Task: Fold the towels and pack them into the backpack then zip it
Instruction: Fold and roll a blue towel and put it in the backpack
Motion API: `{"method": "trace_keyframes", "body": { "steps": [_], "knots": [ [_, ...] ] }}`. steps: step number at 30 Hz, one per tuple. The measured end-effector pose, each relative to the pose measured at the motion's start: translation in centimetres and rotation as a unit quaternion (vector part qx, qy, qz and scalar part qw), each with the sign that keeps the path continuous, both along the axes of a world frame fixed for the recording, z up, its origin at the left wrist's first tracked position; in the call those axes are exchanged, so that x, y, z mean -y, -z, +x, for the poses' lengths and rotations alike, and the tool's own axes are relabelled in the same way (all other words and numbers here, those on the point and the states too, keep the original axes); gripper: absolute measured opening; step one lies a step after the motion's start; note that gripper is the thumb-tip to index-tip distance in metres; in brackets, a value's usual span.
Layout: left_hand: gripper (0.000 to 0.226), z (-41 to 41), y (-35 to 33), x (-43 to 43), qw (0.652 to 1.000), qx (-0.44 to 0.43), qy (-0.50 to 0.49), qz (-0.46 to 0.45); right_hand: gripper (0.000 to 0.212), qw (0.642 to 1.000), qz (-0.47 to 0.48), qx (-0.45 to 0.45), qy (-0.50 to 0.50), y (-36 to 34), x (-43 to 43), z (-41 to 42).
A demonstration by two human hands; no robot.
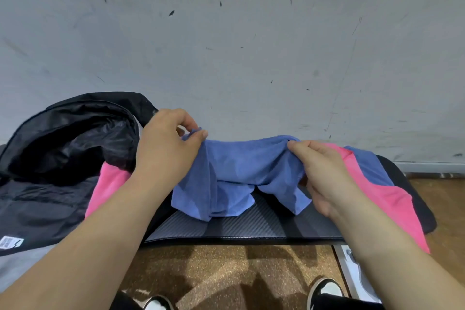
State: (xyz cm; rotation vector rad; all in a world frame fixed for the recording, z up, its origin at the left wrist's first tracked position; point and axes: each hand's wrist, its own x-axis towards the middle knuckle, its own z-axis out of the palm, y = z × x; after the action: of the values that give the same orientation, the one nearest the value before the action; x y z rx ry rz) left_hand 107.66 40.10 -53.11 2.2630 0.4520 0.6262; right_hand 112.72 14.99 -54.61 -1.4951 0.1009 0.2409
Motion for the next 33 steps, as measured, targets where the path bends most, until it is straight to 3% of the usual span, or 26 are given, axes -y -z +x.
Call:
{"method": "trace_keyframes", "body": {
  "steps": [3,7,10,17,20,22,25,30,33],
  "knots": [
    [0.016,-0.5,-0.1,2.9,0.989,-0.011,0.072,-0.131,0.027,0.997,-0.023,0.064,-0.032,-0.2,-0.7,-1.0],
    [0.010,-0.2,1.0,5.6,0.975,-0.061,0.136,-0.167,0.020,0.990,-0.059,0.123,-0.022,-0.3,-2.1,-2.0],
    [0.008,0.2,1.0,6.2,0.960,-0.057,0.132,-0.240,0.032,0.991,-0.065,0.116,-0.026,0.0,-2.5,-2.0],
    [0.010,-0.1,1.0,6.9,0.919,-0.084,0.147,-0.355,0.030,0.984,0.071,0.096,-0.132,-0.9,-1.7,-1.6],
    [0.017,-0.3,0.9,6.4,0.916,-0.071,0.133,-0.373,0.047,0.971,0.115,0.068,-0.197,-1.1,-1.1,-1.4],
    [0.015,-0.3,0.8,5.7,0.916,-0.058,0.116,-0.381,0.041,0.970,0.098,0.076,-0.209,-1.0,-1.1,-1.4],
    [0.010,-0.3,0.8,4.8,0.918,-0.037,0.099,-0.382,0.015,0.980,0.027,0.101,-0.168,-0.6,-1.4,-1.3],
    [0.012,-1.4,0.6,5.4,0.906,-0.039,0.165,-0.389,0.017,0.950,-0.126,0.263,-0.115,0.0,-2.2,-1.4],
    [0.015,-1.7,0.6,5.8,0.900,-0.042,0.191,-0.391,0.017,0.942,-0.110,0.298,-0.108,0.0,-2.6,-1.6]
  ]
}}
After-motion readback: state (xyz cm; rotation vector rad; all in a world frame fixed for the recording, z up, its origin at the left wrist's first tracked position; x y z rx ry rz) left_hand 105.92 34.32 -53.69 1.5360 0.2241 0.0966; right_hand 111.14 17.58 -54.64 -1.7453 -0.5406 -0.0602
